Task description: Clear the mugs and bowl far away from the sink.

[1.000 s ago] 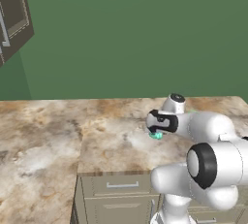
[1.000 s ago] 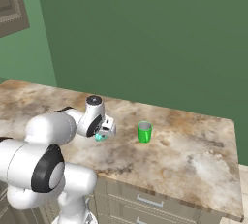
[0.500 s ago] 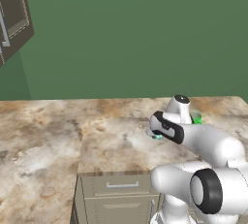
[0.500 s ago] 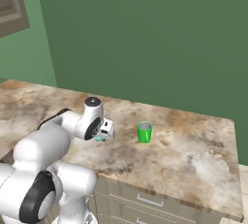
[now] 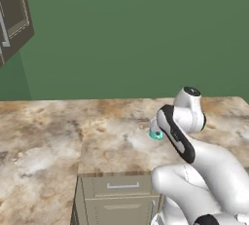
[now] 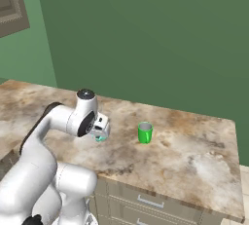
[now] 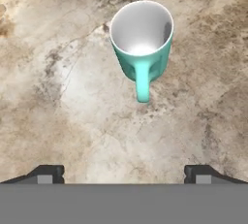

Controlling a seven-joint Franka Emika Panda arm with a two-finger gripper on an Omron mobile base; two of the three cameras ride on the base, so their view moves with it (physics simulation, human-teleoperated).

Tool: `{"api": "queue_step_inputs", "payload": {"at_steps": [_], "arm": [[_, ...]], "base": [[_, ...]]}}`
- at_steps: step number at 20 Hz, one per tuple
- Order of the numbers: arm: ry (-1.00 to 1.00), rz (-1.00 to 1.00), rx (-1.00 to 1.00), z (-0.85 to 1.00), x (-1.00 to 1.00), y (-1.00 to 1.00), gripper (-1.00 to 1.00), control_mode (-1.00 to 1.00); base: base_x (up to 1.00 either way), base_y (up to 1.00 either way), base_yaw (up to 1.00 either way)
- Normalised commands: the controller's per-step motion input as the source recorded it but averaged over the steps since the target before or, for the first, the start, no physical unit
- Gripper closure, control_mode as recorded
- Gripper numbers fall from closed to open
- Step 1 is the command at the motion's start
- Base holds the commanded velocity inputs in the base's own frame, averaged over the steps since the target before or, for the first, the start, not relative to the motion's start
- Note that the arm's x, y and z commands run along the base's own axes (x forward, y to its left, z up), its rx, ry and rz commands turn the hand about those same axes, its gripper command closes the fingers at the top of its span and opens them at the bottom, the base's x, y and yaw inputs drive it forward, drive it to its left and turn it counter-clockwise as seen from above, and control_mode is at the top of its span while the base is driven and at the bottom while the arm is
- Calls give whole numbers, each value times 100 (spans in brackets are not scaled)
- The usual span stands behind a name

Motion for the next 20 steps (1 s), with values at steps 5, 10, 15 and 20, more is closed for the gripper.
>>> {"api": "queue_step_inputs", "payload": {"at_steps": [5, 10, 15, 20], "arm": [[-1, 27, -7, 65, -46, 4, -100, -100], [-6, 55, -33, 39, -52, 11, -100, -100], [-4, 56, -21, 17, -20, 3, -100, -100], [-4, 21, -3, 4, -6, 1, -100, -100]], "base": [[0, 0, 0], [0, 0, 0], [0, 0, 0], [0, 0, 0]]}}
